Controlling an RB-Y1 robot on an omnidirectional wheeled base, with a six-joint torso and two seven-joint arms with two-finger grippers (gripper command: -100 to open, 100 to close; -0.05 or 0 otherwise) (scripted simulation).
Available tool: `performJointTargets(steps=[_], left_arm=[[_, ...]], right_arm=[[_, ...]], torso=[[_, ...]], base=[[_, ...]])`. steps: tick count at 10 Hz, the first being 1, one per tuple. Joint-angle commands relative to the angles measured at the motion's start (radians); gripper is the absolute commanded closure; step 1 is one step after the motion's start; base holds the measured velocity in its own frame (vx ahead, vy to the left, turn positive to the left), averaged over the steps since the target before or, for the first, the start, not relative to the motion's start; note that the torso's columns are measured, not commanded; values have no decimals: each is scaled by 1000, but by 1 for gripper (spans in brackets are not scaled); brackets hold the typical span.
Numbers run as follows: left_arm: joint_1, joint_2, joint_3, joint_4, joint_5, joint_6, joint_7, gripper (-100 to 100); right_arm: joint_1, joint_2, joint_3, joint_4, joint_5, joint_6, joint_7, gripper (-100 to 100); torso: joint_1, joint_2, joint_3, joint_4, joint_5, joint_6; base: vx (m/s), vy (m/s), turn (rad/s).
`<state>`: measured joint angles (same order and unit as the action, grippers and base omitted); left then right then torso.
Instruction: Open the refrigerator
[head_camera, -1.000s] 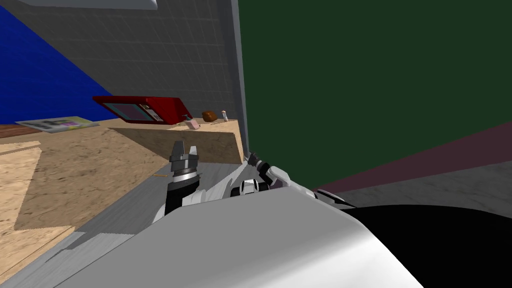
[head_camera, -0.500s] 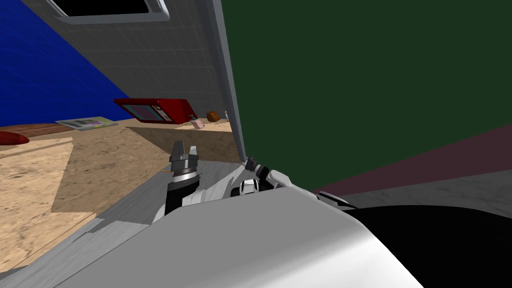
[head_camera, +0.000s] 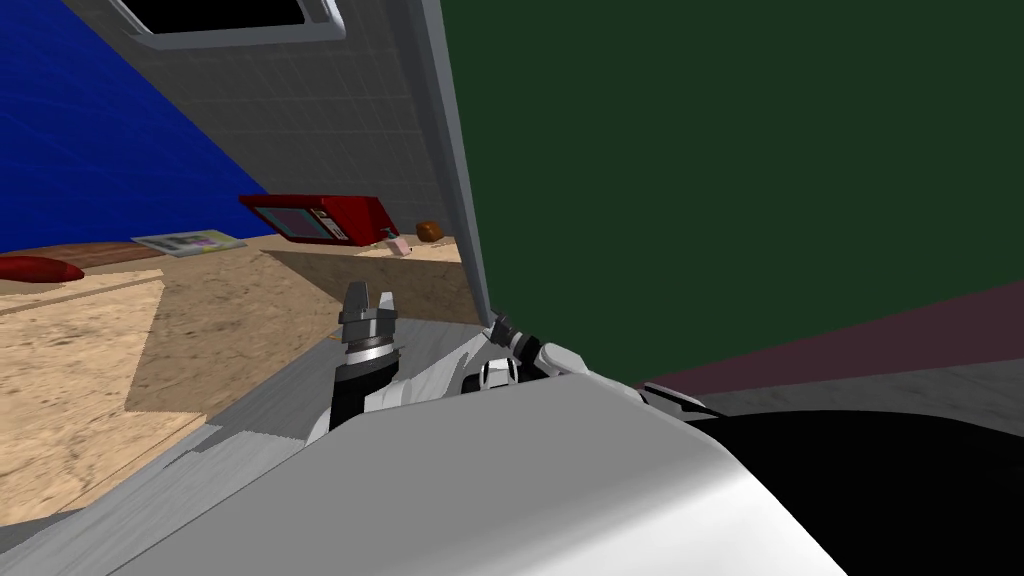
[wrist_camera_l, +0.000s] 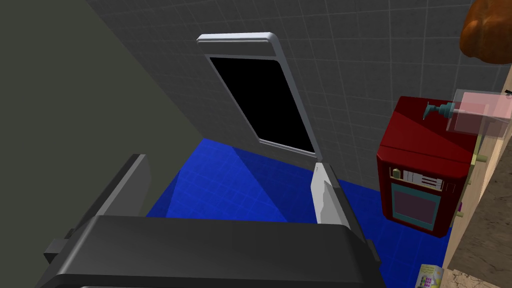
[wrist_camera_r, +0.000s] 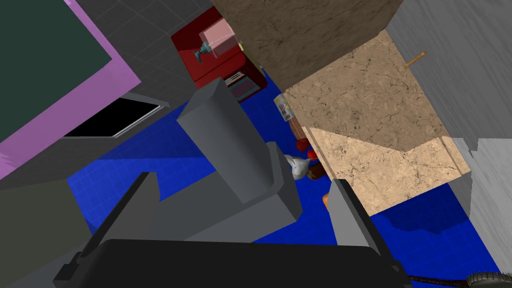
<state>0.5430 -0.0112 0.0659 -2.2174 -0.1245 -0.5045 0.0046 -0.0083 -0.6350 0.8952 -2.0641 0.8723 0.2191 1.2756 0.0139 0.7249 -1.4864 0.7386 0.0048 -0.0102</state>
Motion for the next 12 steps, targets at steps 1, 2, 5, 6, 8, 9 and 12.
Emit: performJointTargets(steps=[1, 2, 5, 6, 8, 9, 12], left_arm=[[0, 0, 0, 0, 0, 0, 0, 0], [0, 0, 0, 0, 0, 0, 0, 0], [0, 0, 0, 0, 0, 0, 0, 0], [0, 0, 0, 0, 0, 0, 0, 0], [0, 0, 0, 0, 0, 0, 0, 0], [0, 0, 0, 0, 0, 0, 0, 0], [0, 0, 0, 0, 0, 0, 0, 0]], right_arm=[[-19, -37, 9, -64, -29, 43, 2, -100], [-22, -55, 14, -91, -41, 62, 4, -100], [-30, -111, 29, -171, -77, 116, 9, -100], [-33, -130, 34, -198, -89, 134, 10, -100], [-36, -149, 39, -225, -101, 153, 12, -100], [-13, -128, 56, -205, -96, 153, 14, -100], [-7, -126, 59, -208, -97, 157, 16, 0]], torso=[[-3, 0, -1, -2, 2, 2], [-5, 1, -2, -1, 4, 1], [-11, 2, -3, 2, 3, 1], [-13, 3, -5, 4, 6, 1], [-13, 2, -6, 6, 7, -1], [-13, 1, -8, 6, 8, -2], [-9, 6, 4, -1, 0, 6]], base=[[10, 9, -44], [8, 8, -23], [14, 9, -11], [14, 16, -19], [13, 5, -5], [-11, 3, -28], [-17, -1, -25]])
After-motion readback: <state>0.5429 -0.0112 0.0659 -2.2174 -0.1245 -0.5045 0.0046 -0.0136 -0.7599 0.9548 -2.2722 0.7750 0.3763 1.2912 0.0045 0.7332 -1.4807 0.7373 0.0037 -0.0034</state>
